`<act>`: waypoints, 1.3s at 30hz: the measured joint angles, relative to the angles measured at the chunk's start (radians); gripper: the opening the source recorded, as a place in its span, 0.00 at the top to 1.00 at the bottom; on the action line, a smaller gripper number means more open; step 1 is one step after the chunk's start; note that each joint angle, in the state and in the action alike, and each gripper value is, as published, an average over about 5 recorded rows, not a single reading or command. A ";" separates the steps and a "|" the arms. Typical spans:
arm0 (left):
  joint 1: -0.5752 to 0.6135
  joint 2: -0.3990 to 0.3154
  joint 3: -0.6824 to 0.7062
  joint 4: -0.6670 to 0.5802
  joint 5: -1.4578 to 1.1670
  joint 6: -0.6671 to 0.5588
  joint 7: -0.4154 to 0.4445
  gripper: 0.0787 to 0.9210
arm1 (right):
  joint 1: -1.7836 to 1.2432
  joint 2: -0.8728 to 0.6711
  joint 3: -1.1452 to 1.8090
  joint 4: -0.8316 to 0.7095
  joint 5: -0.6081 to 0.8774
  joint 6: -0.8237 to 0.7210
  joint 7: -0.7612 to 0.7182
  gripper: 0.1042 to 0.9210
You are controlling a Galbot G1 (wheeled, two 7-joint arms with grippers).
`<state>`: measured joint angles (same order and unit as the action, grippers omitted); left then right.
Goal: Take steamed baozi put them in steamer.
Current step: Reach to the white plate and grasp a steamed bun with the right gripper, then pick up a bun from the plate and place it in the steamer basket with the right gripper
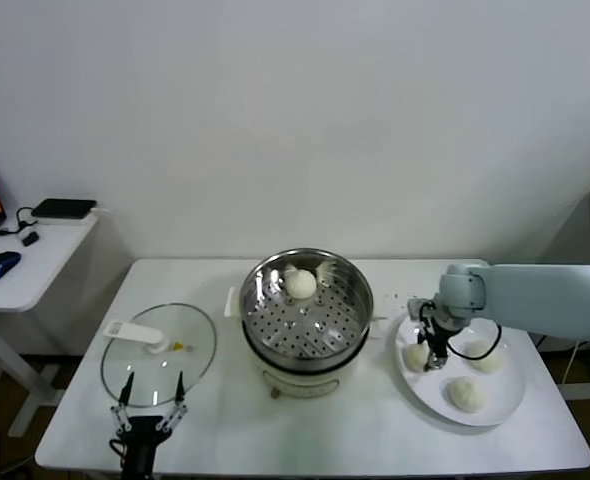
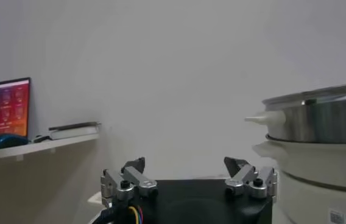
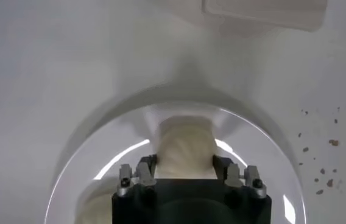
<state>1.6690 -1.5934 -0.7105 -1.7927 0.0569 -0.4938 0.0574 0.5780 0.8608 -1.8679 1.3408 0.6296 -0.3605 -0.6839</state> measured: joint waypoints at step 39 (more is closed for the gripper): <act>0.028 0.008 0.018 -0.079 -0.001 0.015 0.008 0.12 | 0.586 0.307 0.107 0.264 0.507 -0.256 0.039 0.46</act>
<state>1.6975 -1.5851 -0.6924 -1.8712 0.0556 -0.4789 0.0657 1.1642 1.1682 -1.7605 1.6047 1.1366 -0.6164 -0.6446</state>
